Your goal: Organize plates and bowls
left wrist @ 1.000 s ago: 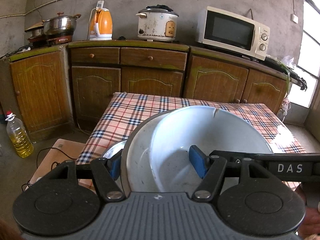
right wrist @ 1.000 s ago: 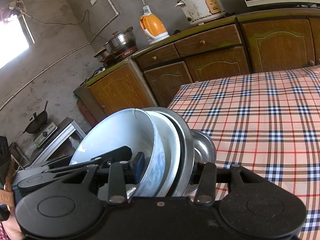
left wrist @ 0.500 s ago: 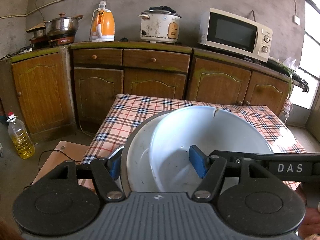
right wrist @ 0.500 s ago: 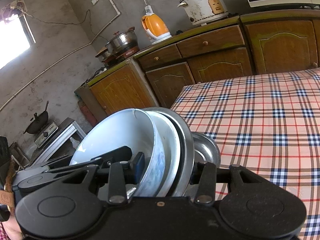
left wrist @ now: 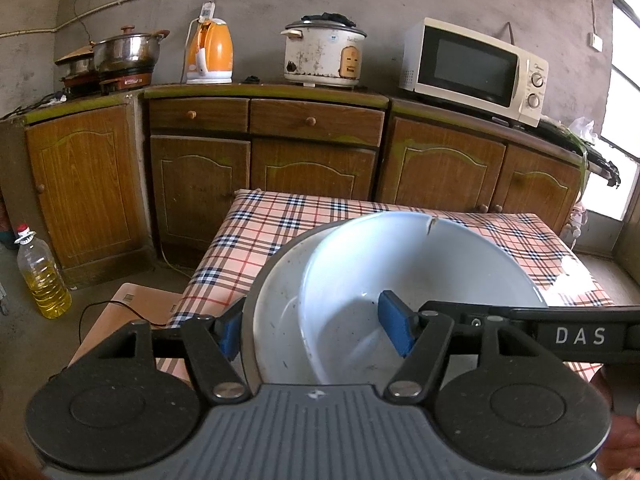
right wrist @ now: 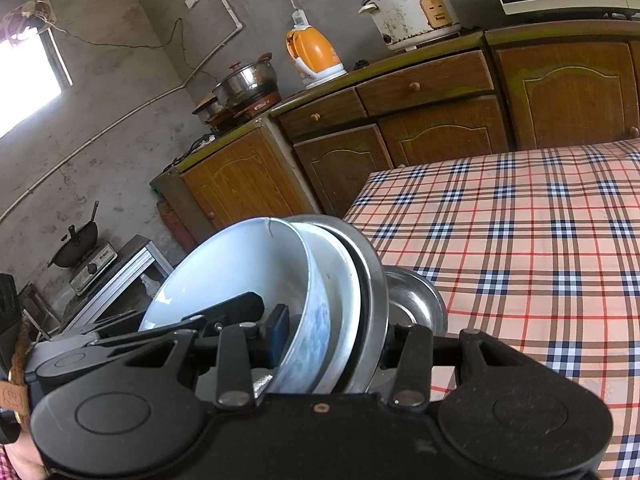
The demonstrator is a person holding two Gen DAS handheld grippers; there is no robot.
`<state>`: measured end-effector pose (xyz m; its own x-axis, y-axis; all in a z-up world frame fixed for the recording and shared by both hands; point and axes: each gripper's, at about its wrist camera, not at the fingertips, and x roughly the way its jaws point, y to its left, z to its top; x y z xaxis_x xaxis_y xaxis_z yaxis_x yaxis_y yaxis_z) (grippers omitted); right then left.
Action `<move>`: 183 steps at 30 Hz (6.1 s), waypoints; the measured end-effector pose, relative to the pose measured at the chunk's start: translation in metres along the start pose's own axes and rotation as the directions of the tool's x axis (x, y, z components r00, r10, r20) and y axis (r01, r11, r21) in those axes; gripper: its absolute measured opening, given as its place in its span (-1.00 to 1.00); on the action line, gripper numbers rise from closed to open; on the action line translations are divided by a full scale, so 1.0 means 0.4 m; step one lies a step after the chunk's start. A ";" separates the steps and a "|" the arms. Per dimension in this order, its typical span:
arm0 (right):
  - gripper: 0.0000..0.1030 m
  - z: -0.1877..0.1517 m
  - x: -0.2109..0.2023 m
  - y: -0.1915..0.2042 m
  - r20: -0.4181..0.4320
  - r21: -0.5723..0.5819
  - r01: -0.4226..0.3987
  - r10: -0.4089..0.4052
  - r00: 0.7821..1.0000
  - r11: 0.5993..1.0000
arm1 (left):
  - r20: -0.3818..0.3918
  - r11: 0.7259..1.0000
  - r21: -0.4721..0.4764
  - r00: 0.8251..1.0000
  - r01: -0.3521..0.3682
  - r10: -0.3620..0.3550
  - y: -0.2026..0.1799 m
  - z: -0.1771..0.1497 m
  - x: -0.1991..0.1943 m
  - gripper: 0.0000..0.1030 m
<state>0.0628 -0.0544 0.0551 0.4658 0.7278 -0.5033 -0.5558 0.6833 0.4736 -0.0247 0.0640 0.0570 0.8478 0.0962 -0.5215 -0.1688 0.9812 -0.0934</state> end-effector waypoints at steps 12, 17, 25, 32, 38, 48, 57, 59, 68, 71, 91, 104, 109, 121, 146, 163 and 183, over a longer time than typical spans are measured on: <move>0.02 -0.001 0.003 -0.001 0.000 0.000 -0.001 0.001 1.000 1.000 | 0.000 1.000 -0.002 1.000 0.000 0.000 0.012 0.001 0.004 0.33; 0.02 -0.001 0.004 0.000 -0.001 0.001 -0.001 0.001 1.000 1.000 | -0.002 1.000 -0.003 1.000 0.000 0.000 0.025 -0.001 0.008 0.33; 0.02 -0.002 0.009 0.005 -0.002 0.001 -0.001 0.001 1.000 1.000 | -0.004 1.000 -0.005 1.000 -0.001 0.001 0.036 -0.001 0.014 0.33; 0.02 -0.003 0.010 0.006 -0.003 0.001 -0.001 0.001 1.000 1.000 | -0.005 1.000 -0.004 1.000 -0.001 0.001 0.039 0.000 0.017 0.33; 0.02 -0.004 0.013 0.009 -0.004 0.002 0.000 0.000 1.000 1.000 | -0.005 1.000 -0.005 1.000 0.000 0.000 0.037 0.000 0.016 0.33; 0.02 -0.005 0.018 0.015 -0.005 0.004 0.000 0.000 1.000 1.000 | -0.009 1.000 -0.006 1.000 -0.001 0.001 0.051 -0.003 0.028 0.33; 0.02 -0.007 0.022 0.014 -0.006 0.004 0.000 0.000 1.000 1.000 | -0.012 1.000 -0.007 1.000 -0.002 0.002 0.055 -0.004 0.036 0.33; 0.02 -0.008 0.024 0.019 -0.007 0.004 0.000 0.000 1.000 1.000 | -0.012 1.000 -0.007 1.000 -0.002 0.002 0.057 -0.004 0.036 0.33; 0.02 -0.011 0.027 0.018 -0.009 0.005 -0.001 0.001 1.000 1.000 | -0.013 1.000 -0.008 1.000 -0.003 0.002 0.059 -0.003 0.038 0.33; 0.02 -0.013 0.034 0.013 -0.009 0.005 -0.002 0.002 1.000 1.000 | -0.012 1.000 -0.008 1.000 -0.003 0.003 0.062 -0.004 0.038 0.33; 0.02 -0.009 0.043 0.018 -0.015 0.005 -0.004 0.004 1.000 1.000 | -0.016 1.000 -0.012 1.000 -0.004 0.004 0.074 0.000 0.041 0.33; 0.02 -0.003 0.060 0.021 -0.020 0.006 -0.004 0.004 1.000 1.000 | -0.020 1.000 -0.016 1.000 -0.008 0.008 0.090 0.004 0.054 0.33; 0.02 -0.003 0.060 0.022 -0.020 0.007 -0.005 0.005 1.000 1.000 | -0.024 1.000 -0.018 1.000 -0.010 0.010 0.095 0.007 0.061 0.33; 0.02 0.001 0.084 0.031 -0.027 0.005 -0.003 0.003 1.000 1.000 | -0.026 1.000 -0.021 1.000 -0.010 0.010 0.110 0.010 0.075 0.33; 0.02 -0.025 0.159 -0.025 -0.086 0.046 0.029 -0.025 0.996 0.999 | -0.099 0.999 -0.034 0.995 0.002 -0.006 0.131 -0.022 0.165 0.33; 0.02 -0.057 0.215 -0.071 -0.123 0.064 0.040 -0.032 0.992 0.997 | -0.137 0.999 -0.045 0.991 0.002 -0.008 0.140 -0.061 0.216 0.33; 0.01 -0.061 0.281 -0.114 -0.146 0.070 0.037 -0.026 0.989 0.997 | -0.155 0.998 -0.060 0.988 -0.009 0.000 0.159 -0.074 0.278 0.33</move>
<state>0.1239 -0.0049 -0.0406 0.3744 0.6931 -0.6159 -0.4886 0.7120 0.5043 0.0440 0.1322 -0.0322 0.7596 0.0688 -0.6467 -0.2061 0.9686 -0.1390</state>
